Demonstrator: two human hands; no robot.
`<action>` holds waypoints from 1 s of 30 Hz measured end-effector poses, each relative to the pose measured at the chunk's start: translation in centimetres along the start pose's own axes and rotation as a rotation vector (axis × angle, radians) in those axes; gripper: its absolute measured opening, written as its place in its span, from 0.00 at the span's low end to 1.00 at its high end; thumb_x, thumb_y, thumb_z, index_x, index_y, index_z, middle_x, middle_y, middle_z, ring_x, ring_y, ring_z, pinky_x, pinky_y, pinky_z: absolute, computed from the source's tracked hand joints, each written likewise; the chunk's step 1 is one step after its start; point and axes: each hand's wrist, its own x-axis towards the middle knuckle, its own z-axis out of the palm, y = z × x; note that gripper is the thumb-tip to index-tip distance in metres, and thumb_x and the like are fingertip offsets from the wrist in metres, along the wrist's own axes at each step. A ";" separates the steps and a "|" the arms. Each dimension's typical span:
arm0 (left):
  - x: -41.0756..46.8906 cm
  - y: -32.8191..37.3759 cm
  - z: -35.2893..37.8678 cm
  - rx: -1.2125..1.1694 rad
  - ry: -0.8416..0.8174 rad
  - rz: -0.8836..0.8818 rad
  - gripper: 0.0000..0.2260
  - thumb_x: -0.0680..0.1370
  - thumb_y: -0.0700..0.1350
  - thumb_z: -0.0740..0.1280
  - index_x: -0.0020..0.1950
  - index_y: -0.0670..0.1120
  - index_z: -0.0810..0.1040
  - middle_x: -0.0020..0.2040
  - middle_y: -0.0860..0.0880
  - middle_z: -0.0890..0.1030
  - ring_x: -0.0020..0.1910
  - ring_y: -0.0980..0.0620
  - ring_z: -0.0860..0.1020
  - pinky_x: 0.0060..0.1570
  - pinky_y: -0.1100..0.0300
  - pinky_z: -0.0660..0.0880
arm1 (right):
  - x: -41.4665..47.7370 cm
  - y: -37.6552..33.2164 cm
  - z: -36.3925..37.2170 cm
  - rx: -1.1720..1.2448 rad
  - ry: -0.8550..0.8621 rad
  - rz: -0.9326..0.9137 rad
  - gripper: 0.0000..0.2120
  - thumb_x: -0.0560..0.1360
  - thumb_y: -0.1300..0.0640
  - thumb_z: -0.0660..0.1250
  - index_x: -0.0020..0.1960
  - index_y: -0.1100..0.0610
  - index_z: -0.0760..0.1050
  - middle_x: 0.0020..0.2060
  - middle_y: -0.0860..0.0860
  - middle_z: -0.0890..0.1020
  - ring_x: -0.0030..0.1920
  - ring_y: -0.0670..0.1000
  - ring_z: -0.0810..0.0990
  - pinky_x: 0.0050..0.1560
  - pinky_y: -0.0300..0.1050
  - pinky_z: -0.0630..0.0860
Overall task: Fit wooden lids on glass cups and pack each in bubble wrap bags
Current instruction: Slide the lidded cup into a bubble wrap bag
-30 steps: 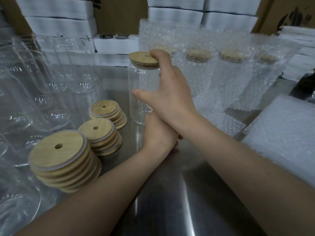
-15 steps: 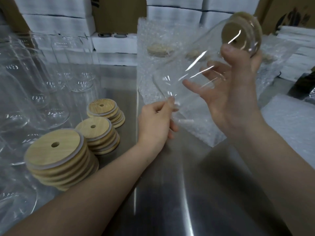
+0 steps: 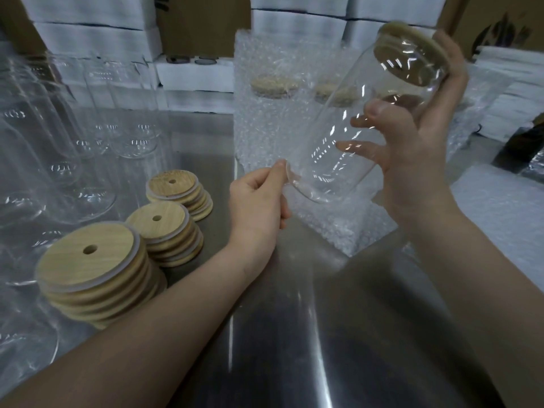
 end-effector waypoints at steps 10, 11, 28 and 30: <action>-0.6 0.4 0.2 0.059 0.001 0.141 0.10 0.78 0.41 0.68 0.41 0.36 0.82 0.25 0.53 0.71 0.28 0.54 0.67 0.33 0.59 0.66 | 0.7 1.4 -0.9 -0.128 0.121 -0.077 0.34 0.69 0.54 0.73 0.69 0.47 0.58 0.67 0.67 0.68 0.61 0.64 0.76 0.48 0.57 0.82; -0.7 0.4 0.2 0.056 0.000 0.148 0.08 0.78 0.40 0.68 0.42 0.37 0.83 0.27 0.52 0.72 0.29 0.54 0.68 0.32 0.60 0.67 | 0.8 1.5 -1.0 -0.138 0.124 -0.082 0.34 0.69 0.54 0.74 0.68 0.47 0.58 0.67 0.67 0.68 0.63 0.65 0.75 0.52 0.61 0.81; -1.7 1.3 -0.1 0.264 -0.296 0.354 0.30 0.72 0.44 0.60 0.75 0.45 0.66 0.69 0.47 0.71 0.68 0.59 0.67 0.70 0.64 0.62 | 0.5 2.2 -1.3 -0.315 0.053 -0.231 0.30 0.72 0.50 0.75 0.66 0.50 0.61 0.65 0.64 0.68 0.57 0.66 0.76 0.45 0.61 0.81; -1.9 1.0 0.0 0.391 -0.356 0.386 0.35 0.72 0.47 0.64 0.78 0.49 0.57 0.74 0.51 0.66 0.74 0.57 0.62 0.75 0.56 0.57 | 0.3 2.3 -1.3 -0.297 0.050 -0.231 0.30 0.72 0.50 0.74 0.66 0.52 0.61 0.65 0.63 0.69 0.58 0.66 0.76 0.45 0.61 0.81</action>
